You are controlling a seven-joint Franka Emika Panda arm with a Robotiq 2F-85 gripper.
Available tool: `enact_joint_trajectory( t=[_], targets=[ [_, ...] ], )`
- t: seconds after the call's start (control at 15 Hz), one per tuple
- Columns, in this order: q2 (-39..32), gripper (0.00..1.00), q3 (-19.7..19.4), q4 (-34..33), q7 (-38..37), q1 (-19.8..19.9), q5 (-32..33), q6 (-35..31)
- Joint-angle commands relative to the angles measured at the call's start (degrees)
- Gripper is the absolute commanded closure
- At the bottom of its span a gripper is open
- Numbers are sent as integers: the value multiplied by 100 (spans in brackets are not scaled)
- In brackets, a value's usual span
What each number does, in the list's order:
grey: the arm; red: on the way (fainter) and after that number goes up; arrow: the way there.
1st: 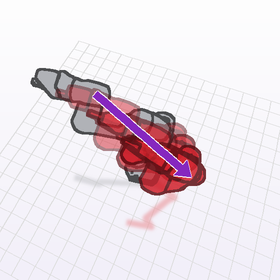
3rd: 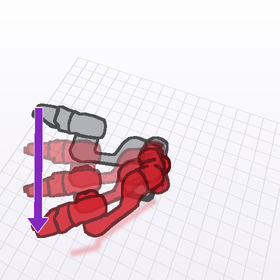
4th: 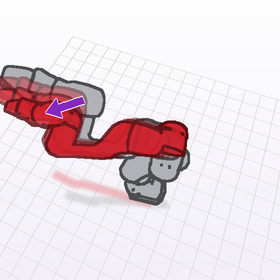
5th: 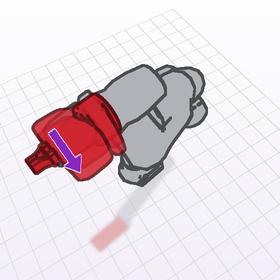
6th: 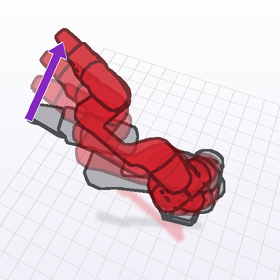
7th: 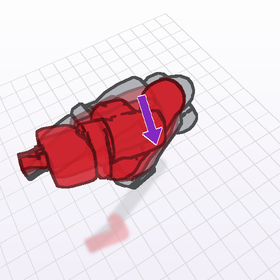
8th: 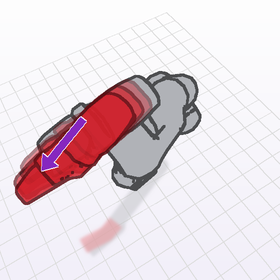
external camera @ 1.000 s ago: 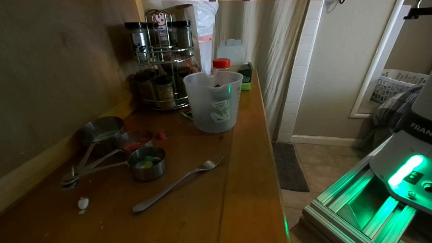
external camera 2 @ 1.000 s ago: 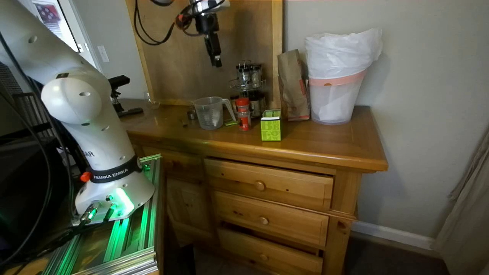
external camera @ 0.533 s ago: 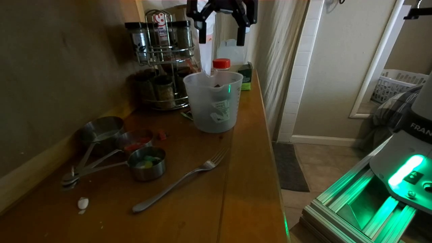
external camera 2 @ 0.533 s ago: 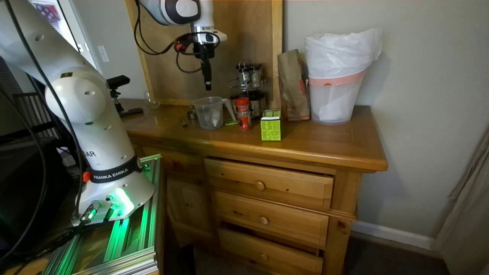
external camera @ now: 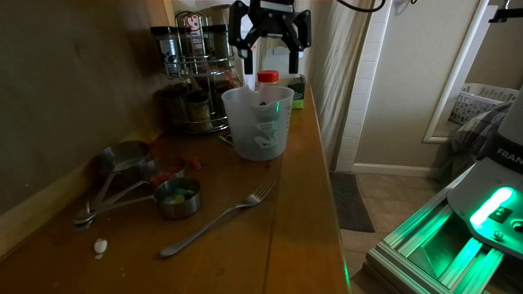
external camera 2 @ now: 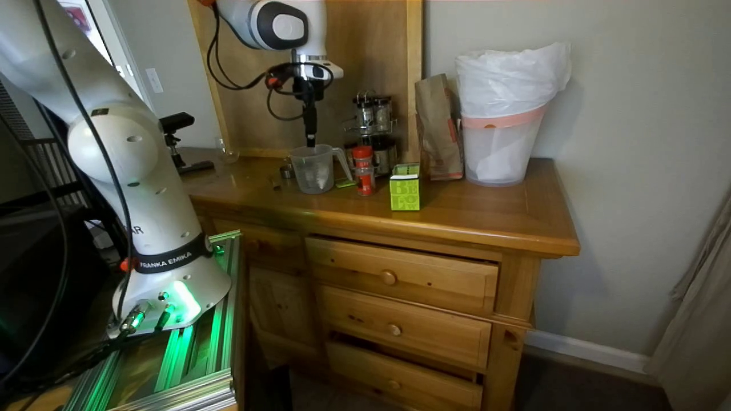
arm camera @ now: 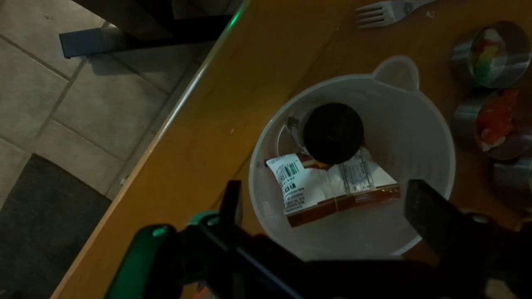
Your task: Remove the black pepper container from the clear jug and put it on the table
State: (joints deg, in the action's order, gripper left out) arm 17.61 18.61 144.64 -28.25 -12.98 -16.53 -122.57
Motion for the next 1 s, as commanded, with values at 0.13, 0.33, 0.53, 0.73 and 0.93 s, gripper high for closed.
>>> enact_joint_trajectory(
  t=[0.13,0.33,0.53,0.73,0.93],
  targets=[
    [-541,14,-11,-258,164,-132,-155,-190],
    [-622,16,99,-427,69,-239,-46,-147],
    [-773,15,81,-498,81,-258,-65,-168],
    [-834,17,-20,-451,81,-206,-157,-205],
    [-1003,20,-112,-480,127,-193,-224,-138]
  ],
)
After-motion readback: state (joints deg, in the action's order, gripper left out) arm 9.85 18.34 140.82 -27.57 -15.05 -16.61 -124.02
